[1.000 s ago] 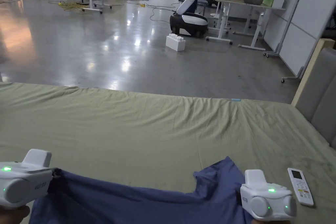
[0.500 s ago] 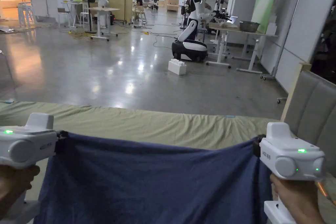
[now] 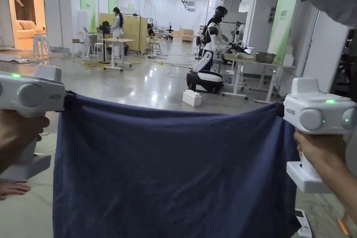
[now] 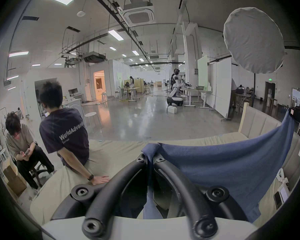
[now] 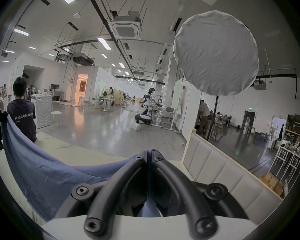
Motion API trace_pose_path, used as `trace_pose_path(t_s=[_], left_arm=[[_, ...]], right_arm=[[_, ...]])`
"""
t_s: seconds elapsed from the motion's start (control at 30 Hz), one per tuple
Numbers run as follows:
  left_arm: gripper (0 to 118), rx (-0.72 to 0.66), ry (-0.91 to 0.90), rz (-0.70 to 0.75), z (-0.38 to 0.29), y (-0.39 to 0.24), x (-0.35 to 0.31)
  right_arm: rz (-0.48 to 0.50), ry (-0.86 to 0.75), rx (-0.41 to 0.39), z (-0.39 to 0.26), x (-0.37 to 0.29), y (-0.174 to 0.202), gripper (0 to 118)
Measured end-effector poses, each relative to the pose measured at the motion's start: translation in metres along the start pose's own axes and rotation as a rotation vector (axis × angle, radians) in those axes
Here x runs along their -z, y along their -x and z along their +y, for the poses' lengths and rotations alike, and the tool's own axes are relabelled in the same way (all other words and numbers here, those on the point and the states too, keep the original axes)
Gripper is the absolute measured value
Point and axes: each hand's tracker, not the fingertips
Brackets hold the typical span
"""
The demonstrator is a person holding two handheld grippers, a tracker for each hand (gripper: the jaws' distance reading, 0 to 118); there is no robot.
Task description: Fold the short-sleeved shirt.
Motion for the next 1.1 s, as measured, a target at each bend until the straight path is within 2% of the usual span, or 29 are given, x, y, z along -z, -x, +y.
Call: trace_pose_path(t_s=[0.33, 0.63, 0.83, 1.0, 1.1], left_arm=[[5, -0.013, -0.070, 0.046, 0.080, 0.007, 0.024], [5, -0.008, -0.121, 0.070, 0.102, 0.007, 0.037], [5, 0.008, -0.116, 0.072, 0.078, 0.003, 0.031], [5, -0.011, -0.084, 0.030, 0.030, 0.000, 0.017], [5, -0.010, -0.071, 0.015, -0.006, -0.001, 0.002]], right_arm=[[-0.042, -0.079, -0.004, 0.069, 0.046, 0.011, 4], [-0.065, -0.164, -0.012, 0.098, 0.061, 0.011, 4], [-0.045, -0.172, -0.041, 0.070, 0.050, 0.013, 4], [-0.030, -0.112, -0.028, 0.021, 0.027, 0.015, 4], [-0.020, -0.084, -0.046, -0.008, 0.003, 0.016, 4]])
